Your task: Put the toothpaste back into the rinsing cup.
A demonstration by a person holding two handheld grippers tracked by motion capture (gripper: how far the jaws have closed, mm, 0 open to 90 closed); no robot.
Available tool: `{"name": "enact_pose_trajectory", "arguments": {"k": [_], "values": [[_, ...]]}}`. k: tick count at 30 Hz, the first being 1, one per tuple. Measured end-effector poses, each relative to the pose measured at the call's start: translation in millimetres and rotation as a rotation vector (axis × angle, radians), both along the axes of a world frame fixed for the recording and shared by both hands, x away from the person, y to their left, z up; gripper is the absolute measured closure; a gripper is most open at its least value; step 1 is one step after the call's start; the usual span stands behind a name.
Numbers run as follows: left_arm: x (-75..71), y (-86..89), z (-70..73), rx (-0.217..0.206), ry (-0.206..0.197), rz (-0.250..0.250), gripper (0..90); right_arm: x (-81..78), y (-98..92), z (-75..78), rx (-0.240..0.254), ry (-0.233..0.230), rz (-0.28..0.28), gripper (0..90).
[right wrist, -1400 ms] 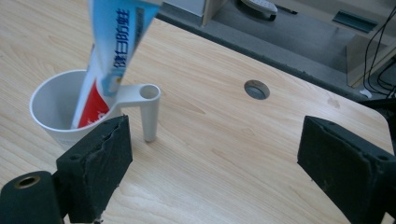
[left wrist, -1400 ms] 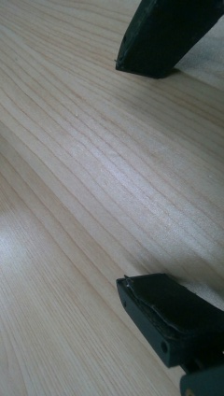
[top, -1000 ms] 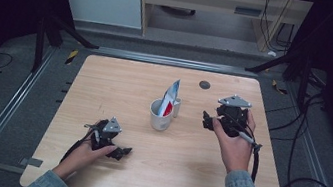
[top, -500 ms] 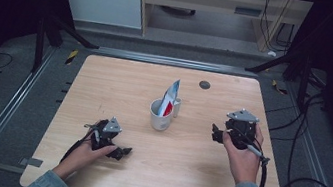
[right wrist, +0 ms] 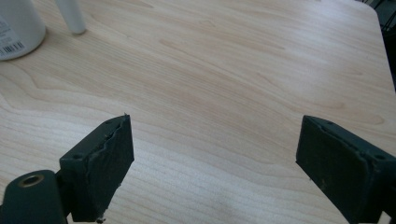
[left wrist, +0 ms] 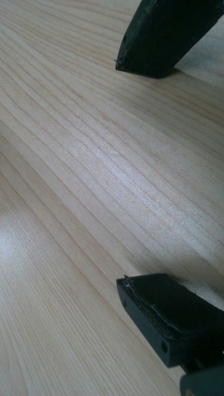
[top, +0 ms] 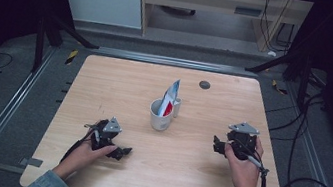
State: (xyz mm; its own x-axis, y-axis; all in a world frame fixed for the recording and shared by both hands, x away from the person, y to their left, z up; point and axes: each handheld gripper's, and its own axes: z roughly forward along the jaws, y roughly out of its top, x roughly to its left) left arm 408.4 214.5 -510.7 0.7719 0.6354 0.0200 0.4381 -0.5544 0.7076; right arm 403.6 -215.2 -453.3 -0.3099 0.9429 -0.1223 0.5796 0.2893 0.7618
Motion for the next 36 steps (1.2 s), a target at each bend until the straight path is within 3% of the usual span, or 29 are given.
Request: {"name": "enact_pose_trajectory", "arguments": {"k": [20,36], "values": [[0.0,0.0,0.0,0.000,0.000,0.000,0.0,-3.5,-11.6,-41.8,0.065,0.068,-0.041,10.4],[0.0,0.0,0.0,0.000,0.000,0.000,0.0,0.9,-9.6,-58.2,0.086,0.089,-0.068,8.3]]}}
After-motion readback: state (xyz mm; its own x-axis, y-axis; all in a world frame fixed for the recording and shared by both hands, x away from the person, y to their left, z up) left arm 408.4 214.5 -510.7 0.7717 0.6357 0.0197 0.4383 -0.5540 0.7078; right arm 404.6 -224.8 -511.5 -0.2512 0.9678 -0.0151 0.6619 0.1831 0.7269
